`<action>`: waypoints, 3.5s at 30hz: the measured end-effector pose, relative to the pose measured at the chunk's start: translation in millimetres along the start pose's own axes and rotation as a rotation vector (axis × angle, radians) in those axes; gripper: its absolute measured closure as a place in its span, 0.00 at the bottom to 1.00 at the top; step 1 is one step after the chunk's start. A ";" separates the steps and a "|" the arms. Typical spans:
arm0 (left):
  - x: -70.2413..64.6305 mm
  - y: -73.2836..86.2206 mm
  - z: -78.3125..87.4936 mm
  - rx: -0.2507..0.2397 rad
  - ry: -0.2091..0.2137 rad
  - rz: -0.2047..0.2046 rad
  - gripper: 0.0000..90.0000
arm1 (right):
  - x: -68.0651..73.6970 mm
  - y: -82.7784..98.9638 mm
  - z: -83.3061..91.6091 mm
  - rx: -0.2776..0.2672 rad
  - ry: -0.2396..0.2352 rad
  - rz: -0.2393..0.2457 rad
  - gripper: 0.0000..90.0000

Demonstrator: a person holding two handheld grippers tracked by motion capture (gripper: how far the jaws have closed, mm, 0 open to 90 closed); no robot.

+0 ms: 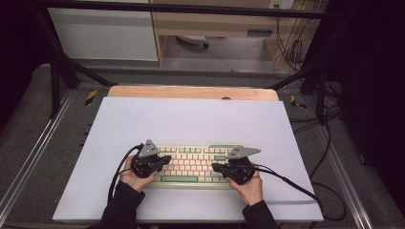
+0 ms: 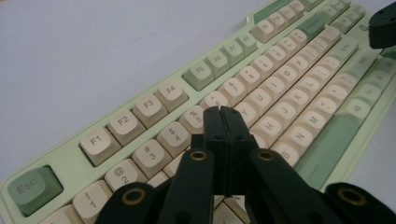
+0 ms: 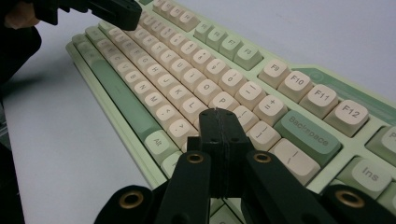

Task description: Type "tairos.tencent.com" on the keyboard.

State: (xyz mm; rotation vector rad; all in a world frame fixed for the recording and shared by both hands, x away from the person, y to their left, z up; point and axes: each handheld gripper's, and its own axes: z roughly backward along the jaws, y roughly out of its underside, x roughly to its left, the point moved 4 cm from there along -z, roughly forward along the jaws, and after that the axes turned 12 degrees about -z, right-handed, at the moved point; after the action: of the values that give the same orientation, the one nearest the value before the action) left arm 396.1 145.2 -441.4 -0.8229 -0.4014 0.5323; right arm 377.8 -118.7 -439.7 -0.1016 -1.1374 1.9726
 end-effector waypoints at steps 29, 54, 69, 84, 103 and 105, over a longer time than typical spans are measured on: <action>0.2 6.3 -1.6 -0.002 0.001 -0.001 1.00 | 1.1 2.9 -0.9 0.005 -0.009 0.003 1.00; 9.1 30.9 42.5 -0.025 -0.025 0.024 1.00 | 12.2 -10.7 -5.7 -0.015 -0.026 0.002 1.00; 11.0 38.1 45.1 -0.023 -0.022 0.030 1.00 | 20.9 -24.3 -35.4 -0.004 0.007 -0.003 1.00; 10.9 39.4 43.0 -0.021 -0.016 0.032 1.00 | 16.1 -23.6 -58.4 0.031 0.049 -0.004 1.00; 11.3 38.4 44.3 -0.026 -0.019 0.032 1.00 | 17.8 -24.0 -55.2 0.027 0.041 0.005 1.00; 11.2 38.3 44.4 -0.026 -0.020 0.031 1.00 | 18.8 -25.4 -50.9 0.021 0.036 0.014 1.00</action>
State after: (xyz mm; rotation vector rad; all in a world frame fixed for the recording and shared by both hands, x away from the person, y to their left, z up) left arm 370.5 199.1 -442.1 -0.8507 -0.4150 0.5650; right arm 403.9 -65.0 -444.6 -0.1339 -1.0954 1.9871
